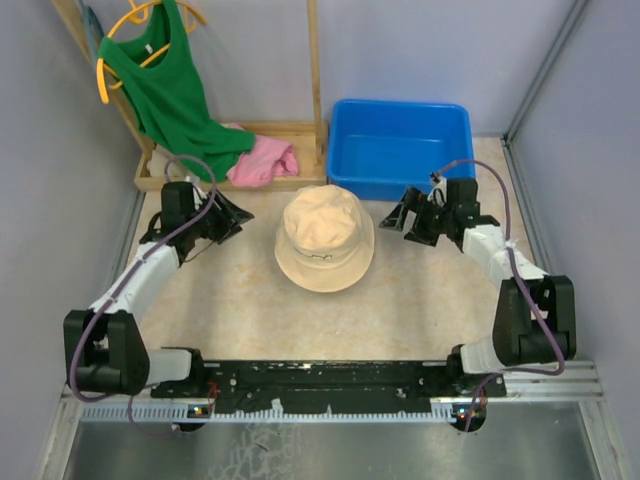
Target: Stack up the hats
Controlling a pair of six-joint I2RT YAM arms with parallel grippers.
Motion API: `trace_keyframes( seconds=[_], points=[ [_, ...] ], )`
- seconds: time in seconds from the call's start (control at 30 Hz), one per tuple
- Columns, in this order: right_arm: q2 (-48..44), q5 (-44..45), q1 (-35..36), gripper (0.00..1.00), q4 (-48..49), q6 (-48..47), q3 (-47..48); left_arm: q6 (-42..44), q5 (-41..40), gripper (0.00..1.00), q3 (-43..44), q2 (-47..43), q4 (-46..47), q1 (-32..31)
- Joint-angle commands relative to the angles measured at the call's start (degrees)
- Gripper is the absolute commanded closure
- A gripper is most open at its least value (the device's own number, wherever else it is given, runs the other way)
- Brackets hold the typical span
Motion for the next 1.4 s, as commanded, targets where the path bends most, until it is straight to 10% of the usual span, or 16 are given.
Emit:
trace_keyframes(
  seconds=[0.0, 0.07, 0.4, 0.63, 0.83, 1.03, 1.27, 1.37],
  points=[
    [-4.75, 6.78, -0.32, 0.01, -6.87, -4.10, 6.23, 3.50, -6.59, 0.25, 4.47, -3.69, -3.09, 2.47],
    [-6.16, 12.17, -0.19, 0.01, -10.74, -5.02, 7.50, 5.37, -8.04, 0.01, 6.11, -4.62, -4.10, 4.04],
    [-10.36, 28.25, -0.10, 0.01, -24.58, -12.72, 7.54, 17.88, -26.12, 0.01, 8.66, -9.19, -9.14, 6.68],
    [-13.26, 23.26, -0.10, 0.01, -22.88, -11.34, 6.75, 31.68, -31.74, 0.01, -20.34, -19.92, 26.03, 6.80],
    [-13.60, 21.49, -0.16, 0.01, -22.35, -11.07, 5.83, 36.04, -31.47, 0.01, -44.76, -15.52, 74.92, 6.80],
    [-13.07, 24.95, 0.03, 0.01, -22.32, -11.16, 5.96, 42.13, -18.75, 0.00, -41.70, 1.45, 82.57, 6.67],
    [-9.94, 35.38, -0.09, 0.01, -18.12, -15.79, 6.82, 45.41, -12.54, 0.01, -46.32, 20.03, 111.84, 6.81],
    [-7.83, 37.73, -0.10, 0.01, -13.87, -23.06, 5.92, 43.95, -16.21, 0.01, -45.44, 16.86, 104.63, 6.86]
  ],
)
